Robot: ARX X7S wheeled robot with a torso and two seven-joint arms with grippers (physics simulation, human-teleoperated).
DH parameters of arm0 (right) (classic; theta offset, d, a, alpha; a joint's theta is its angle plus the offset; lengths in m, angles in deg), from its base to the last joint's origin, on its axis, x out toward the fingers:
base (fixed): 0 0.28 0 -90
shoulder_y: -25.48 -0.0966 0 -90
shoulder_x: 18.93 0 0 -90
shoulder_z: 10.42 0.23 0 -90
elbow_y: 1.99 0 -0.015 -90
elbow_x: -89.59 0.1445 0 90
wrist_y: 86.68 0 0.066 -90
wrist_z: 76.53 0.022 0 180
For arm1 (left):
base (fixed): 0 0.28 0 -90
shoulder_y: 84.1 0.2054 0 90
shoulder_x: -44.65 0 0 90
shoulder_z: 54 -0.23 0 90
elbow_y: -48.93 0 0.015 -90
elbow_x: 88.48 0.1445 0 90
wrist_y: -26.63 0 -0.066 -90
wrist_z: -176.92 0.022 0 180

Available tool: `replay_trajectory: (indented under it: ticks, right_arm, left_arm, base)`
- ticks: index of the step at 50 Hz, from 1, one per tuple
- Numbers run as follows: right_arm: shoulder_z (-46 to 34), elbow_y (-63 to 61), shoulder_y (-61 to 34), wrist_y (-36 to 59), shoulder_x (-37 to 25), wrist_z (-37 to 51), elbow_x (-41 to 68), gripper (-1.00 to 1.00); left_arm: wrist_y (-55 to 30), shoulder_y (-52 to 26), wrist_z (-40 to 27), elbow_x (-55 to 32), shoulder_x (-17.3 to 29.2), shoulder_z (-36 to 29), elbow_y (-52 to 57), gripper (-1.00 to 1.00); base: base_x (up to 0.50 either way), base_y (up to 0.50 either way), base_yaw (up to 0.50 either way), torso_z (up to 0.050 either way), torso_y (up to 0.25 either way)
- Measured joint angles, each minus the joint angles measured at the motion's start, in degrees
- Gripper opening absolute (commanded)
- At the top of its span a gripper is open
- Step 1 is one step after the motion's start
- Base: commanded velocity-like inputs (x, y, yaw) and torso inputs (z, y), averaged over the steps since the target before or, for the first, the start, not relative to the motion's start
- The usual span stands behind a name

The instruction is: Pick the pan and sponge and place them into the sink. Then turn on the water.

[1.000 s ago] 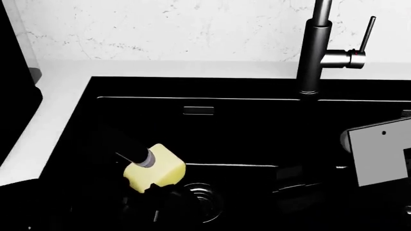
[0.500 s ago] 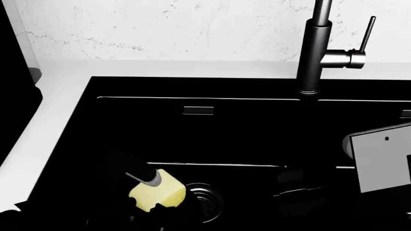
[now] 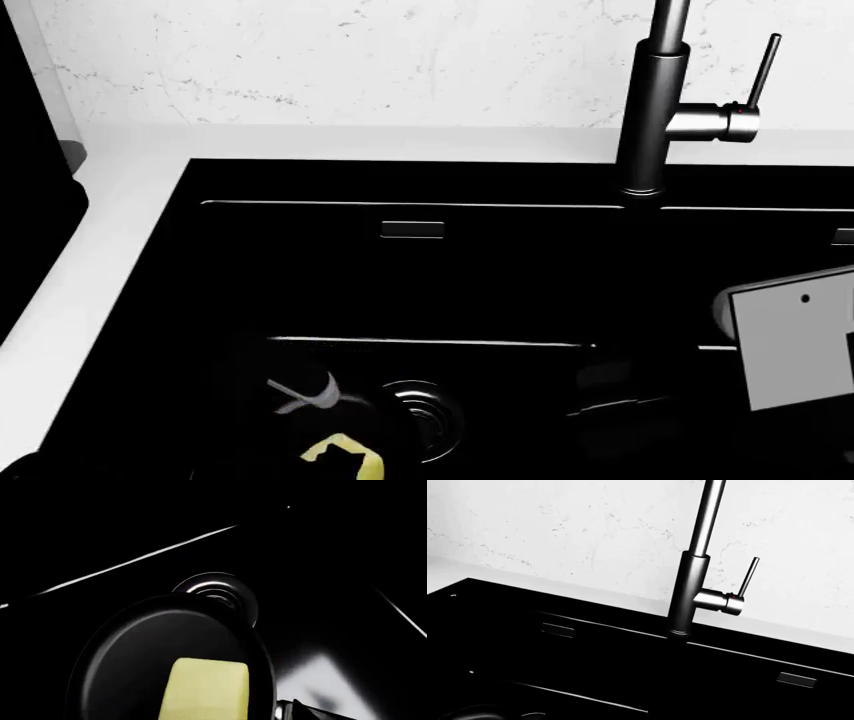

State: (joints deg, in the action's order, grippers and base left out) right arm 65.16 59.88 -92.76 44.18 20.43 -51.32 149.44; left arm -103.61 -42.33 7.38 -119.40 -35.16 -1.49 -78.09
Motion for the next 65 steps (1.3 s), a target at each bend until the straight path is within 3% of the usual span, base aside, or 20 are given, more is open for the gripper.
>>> replay_trajectory:
  ticks: [13,35,65]
  right_arm:
    - [0.1,0.5,0.2,-0.6,0.4,-0.3,0.0,1.00]
    - [1.3,1.7,1.9,-4.0,2.1,0.1,-1.1,1.00]
    - [0.8,1.7,3.8,-8.9,3.6,0.8,-8.1,1.00]
  left_arm:
    - [-2.5,0.2,-1.8,-1.7,1.1,0.8,4.7,1.00]
    - [-9.4,0.5,-15.1,-6.6,7.7,9.6,31.9,1.00]
    - [-8.3,11.5,-29.6,-10.0,13.4,22.4,50.5,1.00]
  base:
    - [0.00,0.00,0.00,0.000,0.000]
    - [0.00,0.00,0.00,0.000,0.000]
    - [0.00,0.00,0.00,0.000,0.000]
